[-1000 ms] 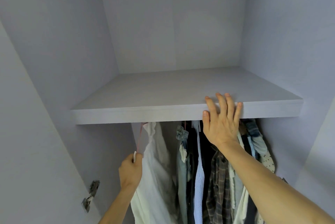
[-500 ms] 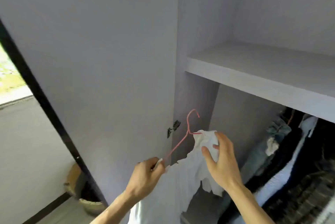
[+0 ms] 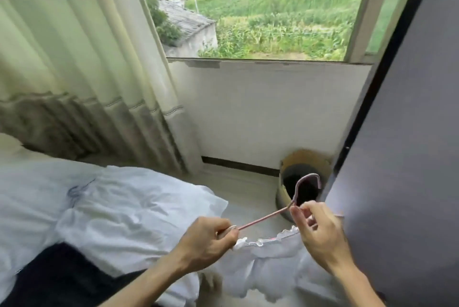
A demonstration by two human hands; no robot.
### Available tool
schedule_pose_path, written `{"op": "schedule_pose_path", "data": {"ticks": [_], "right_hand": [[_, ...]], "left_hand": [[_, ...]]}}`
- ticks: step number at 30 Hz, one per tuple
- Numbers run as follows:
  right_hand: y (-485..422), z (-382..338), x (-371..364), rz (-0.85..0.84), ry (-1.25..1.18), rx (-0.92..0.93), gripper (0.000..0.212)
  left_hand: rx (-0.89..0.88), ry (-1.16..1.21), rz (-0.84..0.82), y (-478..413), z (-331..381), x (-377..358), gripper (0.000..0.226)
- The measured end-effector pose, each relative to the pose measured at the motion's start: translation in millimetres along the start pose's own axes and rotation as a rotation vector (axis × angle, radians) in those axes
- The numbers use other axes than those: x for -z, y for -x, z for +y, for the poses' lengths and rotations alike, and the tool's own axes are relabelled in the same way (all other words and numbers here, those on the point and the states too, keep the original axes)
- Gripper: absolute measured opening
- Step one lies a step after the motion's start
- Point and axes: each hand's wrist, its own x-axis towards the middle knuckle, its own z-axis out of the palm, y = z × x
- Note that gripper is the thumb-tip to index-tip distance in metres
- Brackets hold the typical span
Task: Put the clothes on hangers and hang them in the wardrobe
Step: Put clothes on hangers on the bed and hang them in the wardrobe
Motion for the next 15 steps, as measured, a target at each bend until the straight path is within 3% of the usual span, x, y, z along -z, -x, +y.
{"op": "schedule_pose_path", "data": {"ticks": [6, 10, 15], "right_hand": [[-62.5, -83.4, -71.7, -0.066, -0.073, 0.197, 0.044], [-99.4, -127.4, -114.2, -0.086, -0.080, 0.262, 0.043], [-126.5, -175.2, -161.5, -0.086, -0.023, 0.341, 0.043]], "left_hand": [[0.116, -0.074, 0.216, 12.7, -52.5, 69.9, 0.050], [0.121, -0.084, 0.238, 1.6, -83.8, 115.6, 0.048], [0.164, -0.110, 0.233, -14.5, -107.8, 152.9, 0.027]]}}
